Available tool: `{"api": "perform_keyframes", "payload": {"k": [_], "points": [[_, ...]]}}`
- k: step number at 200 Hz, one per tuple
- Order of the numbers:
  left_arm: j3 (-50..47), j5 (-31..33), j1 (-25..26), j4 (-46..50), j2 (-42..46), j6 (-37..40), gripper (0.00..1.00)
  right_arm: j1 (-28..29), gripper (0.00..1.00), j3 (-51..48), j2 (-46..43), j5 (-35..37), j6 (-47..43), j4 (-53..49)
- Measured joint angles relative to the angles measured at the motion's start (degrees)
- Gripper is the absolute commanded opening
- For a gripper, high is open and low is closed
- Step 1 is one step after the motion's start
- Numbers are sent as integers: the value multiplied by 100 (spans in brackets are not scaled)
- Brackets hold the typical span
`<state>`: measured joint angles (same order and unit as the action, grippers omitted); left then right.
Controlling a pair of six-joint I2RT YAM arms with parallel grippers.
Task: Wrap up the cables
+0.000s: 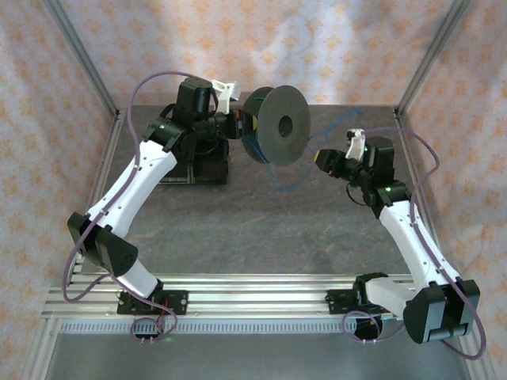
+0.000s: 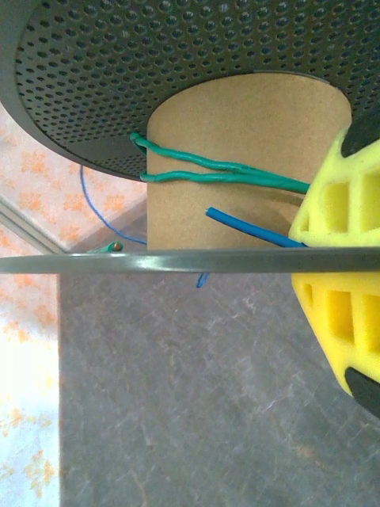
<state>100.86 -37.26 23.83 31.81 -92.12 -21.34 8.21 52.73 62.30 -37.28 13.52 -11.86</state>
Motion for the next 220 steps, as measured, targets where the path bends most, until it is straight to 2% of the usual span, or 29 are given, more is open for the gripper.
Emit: {"api": "perform_keyframes", "payload": {"k": [73,134,181,220], "points": [[229,-603,-151,179,-234,-586,0,271,46,-162,0,68,-981,807],[229,-1045,-251,31,-291,-1082,0,313,51,-651,0,354,-1436,1250],[232,-1147,-260,11,-291,-1187,0,310,51,-890,212,28,-1207,1770],[260,-1163,-258,-20,-291,-1276,0,313,48,-1110,841,-420,-289,2785]]}}
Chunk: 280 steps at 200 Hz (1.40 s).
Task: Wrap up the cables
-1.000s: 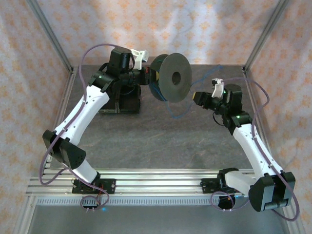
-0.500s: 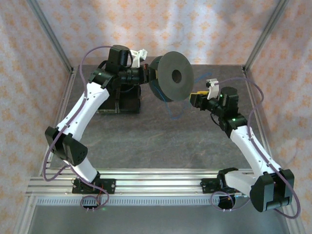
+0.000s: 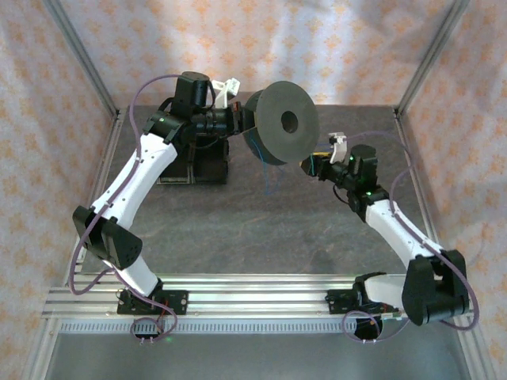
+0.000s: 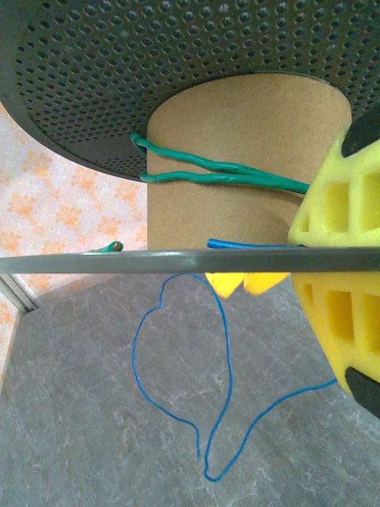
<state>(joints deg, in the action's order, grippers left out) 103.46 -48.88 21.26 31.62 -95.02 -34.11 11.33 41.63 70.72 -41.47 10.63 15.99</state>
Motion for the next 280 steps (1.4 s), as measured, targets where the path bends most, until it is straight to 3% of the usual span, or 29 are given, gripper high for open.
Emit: {"api": "perform_keyframes", "payload": {"k": [44,98,172,280], "points": [[0,118,2,-44,0,-208,0,105,50,-693,533,63,1379,1386],[0,424,173,-140,0,-382,0,428,55,-872,929,660,2186,2765],[151,461,315,-144,-13,-507,0,472,50,-868,1698,870,2518,3971],[289,457,431,-151,-85,-555,0,503,44,-350,2310,855,2732,4688]]}}
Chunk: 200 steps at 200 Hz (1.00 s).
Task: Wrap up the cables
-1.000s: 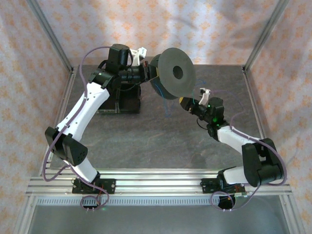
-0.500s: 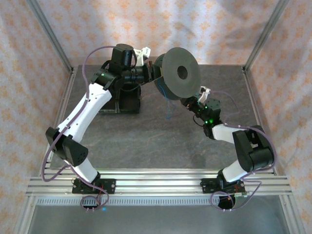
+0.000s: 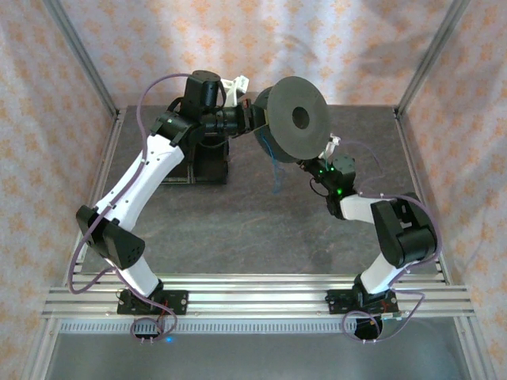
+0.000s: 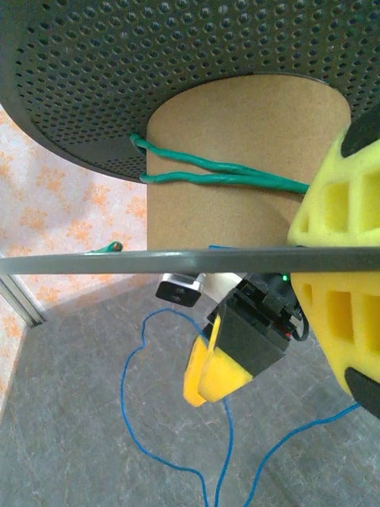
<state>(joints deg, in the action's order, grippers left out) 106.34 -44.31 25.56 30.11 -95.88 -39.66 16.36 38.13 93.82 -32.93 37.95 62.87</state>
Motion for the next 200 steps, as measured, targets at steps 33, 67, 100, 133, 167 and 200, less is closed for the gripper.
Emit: {"api": "perform_keyframes", "payload": {"k": [33,67,100,133,167,200], "points": [[0,0,0,2,-2,0,0,0,33,157,181,0,96,68],[0,0,2,7,0,2,0,0,0,208,321,-2,186,79],[26,7,0,63,0,74,0,0,0,254,251,85,216,-273],[129,101,-11,439,0,367,0,-157,0,358,-284,216,-20,-1596],[310,511,-9,1255,2,1080,0,-822,0,728,-1016,260,-374,-3200],[361,903,-9,1832,15,1661,0,-1290,0,1384,-1401,345,-859,-4666]]}}
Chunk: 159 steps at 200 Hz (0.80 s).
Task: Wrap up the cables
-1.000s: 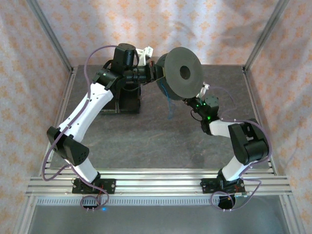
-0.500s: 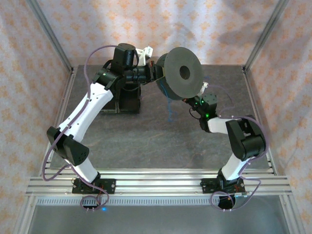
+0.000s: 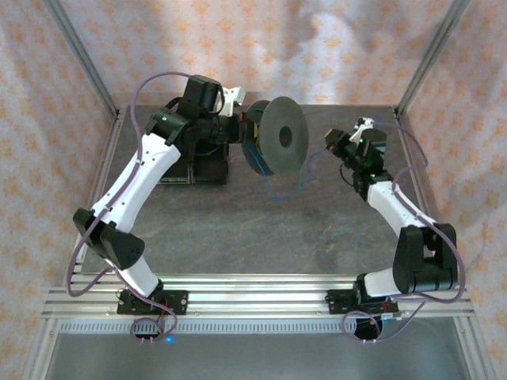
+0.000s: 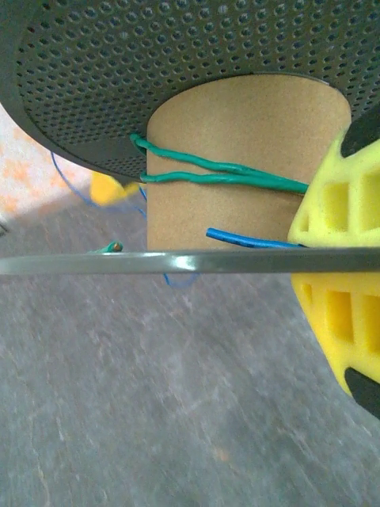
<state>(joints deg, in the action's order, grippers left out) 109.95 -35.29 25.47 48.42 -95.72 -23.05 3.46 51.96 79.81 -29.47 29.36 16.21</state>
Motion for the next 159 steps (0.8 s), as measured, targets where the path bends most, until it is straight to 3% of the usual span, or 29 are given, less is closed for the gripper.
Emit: {"api": "perform_keyframes", "payload": {"k": [38,77,159], "points": [[-31,138,4,278,44,415,0,-289,0,739,33,214,-568,-1384],[-160,153,197,433,229,780,0,-455,0,1733,678,481,-872,-2284],[-726,103,592,520,433,1182,0,-466,0,3056,1661,885,-984,-2953]]}}
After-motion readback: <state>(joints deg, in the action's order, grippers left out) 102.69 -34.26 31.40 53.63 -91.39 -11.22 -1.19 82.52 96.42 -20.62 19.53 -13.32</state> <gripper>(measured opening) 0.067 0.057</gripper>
